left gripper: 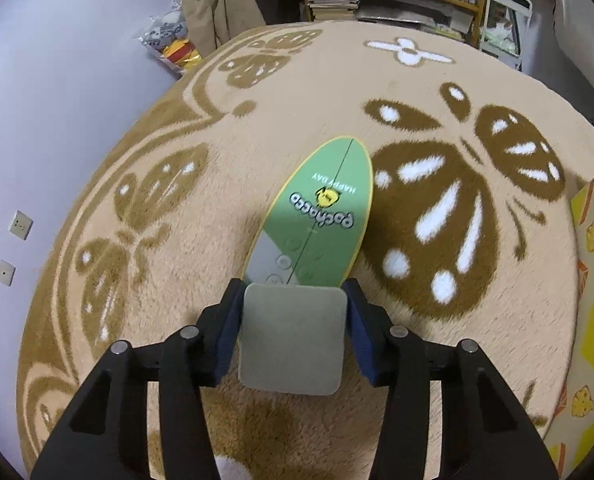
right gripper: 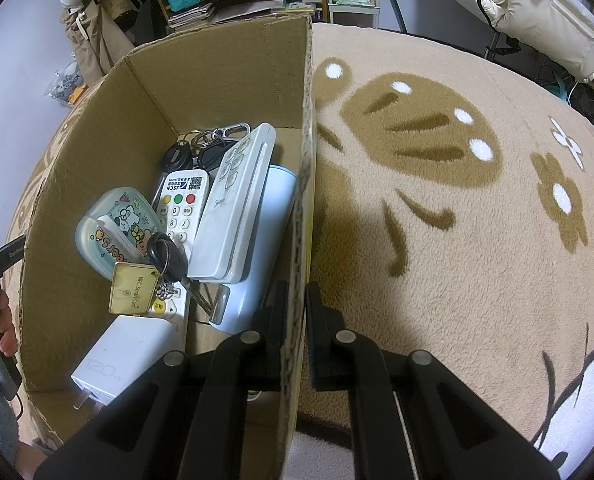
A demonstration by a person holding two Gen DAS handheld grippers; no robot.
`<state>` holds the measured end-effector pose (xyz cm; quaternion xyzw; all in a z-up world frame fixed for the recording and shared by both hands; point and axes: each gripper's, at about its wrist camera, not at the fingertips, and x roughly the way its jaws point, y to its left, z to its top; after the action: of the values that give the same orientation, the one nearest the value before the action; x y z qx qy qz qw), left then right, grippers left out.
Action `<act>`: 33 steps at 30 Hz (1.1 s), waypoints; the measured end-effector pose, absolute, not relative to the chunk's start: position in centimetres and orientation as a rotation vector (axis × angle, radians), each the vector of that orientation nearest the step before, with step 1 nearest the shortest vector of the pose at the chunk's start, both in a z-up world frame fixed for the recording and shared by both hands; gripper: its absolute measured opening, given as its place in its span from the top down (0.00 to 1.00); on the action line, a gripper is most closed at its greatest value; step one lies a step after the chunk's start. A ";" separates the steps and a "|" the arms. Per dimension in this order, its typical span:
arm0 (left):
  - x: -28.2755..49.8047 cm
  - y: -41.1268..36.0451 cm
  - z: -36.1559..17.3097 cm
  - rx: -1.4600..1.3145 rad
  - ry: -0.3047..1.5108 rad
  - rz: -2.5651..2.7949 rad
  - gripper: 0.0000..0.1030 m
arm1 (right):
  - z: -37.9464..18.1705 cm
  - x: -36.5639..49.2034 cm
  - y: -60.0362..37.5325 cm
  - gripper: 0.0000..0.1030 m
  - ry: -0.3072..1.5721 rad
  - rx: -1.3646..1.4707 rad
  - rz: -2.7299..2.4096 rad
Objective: Organize rigid objects
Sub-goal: 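Move the left tool to the white square charger and grasp it, then carry the white charger into the box and open the left tool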
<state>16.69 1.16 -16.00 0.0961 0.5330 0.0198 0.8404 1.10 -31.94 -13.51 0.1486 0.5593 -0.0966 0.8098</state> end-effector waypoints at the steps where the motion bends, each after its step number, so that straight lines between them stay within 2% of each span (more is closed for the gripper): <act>1: 16.6 1.3 -16.0 0.202 1.135 0.046 0.51 | -13.5 1.1 -31.9 0.92 1.195 0.317 -0.206; 4: 16.4 1.5 -15.9 0.216 1.142 0.054 0.51 | -13.5 1.1 -31.9 0.92 1.195 0.318 -0.207; 5: 16.3 1.6 -15.8 0.220 1.144 0.051 0.55 | -13.5 1.1 -31.9 0.92 1.195 0.318 -0.206; 6: 16.2 1.6 -15.8 0.213 1.150 0.045 0.56 | -13.5 1.1 -31.9 0.92 1.195 0.318 -0.206; 16: 15.9 3.4 -14.8 0.088 1.174 0.076 0.57 | -13.6 1.1 -32.0 0.92 1.195 0.321 -0.204; 27: 14.2 1.1 -10.1 0.104 1.054 0.021 0.57 | -13.6 1.1 -32.0 0.92 1.195 0.321 -0.204; 33: 12.7 -2.3 -7.1 0.224 0.946 -0.011 0.57 | -13.6 1.1 -32.0 0.92 1.195 0.321 -0.204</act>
<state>12.71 -2.27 -7.13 0.1074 0.4548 -0.0055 0.8841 1.10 -31.99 -13.56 0.1503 0.5591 -0.0952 0.8098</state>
